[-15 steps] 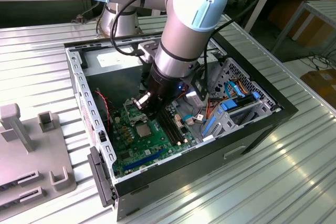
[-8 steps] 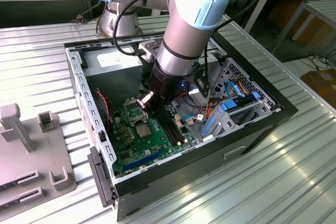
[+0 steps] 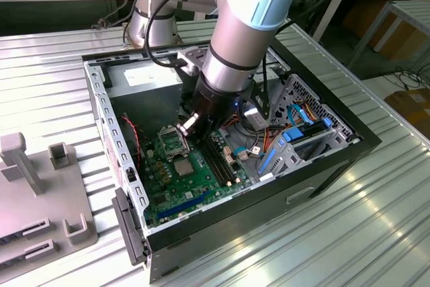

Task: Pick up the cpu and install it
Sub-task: 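Close the cpu cover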

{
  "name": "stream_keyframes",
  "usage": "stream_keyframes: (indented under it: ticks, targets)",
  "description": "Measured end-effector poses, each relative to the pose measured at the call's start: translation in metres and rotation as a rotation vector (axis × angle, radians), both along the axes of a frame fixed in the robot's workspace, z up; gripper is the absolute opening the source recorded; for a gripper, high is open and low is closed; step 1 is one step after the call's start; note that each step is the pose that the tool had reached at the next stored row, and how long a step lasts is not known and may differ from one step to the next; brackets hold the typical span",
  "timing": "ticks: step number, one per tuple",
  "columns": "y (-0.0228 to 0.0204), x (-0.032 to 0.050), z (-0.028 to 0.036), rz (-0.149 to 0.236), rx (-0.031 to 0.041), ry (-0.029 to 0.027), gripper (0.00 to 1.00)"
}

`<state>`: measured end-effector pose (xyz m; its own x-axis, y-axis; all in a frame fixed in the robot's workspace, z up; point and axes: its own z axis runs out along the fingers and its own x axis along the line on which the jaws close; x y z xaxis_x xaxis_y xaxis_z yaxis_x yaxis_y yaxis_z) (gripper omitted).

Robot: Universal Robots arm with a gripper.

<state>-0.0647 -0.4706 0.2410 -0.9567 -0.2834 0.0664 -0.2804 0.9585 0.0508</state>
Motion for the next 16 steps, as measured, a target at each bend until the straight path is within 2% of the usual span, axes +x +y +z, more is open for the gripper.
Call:
stream_keyframes:
  ticks: [5,16]
  targets:
    - [0.0017,0.0003,0.0126,0.021,-0.0001,-0.0025,0.11]
    - [0.0024,0.0006,0.0135,0.026,-0.001,-0.003,0.11]
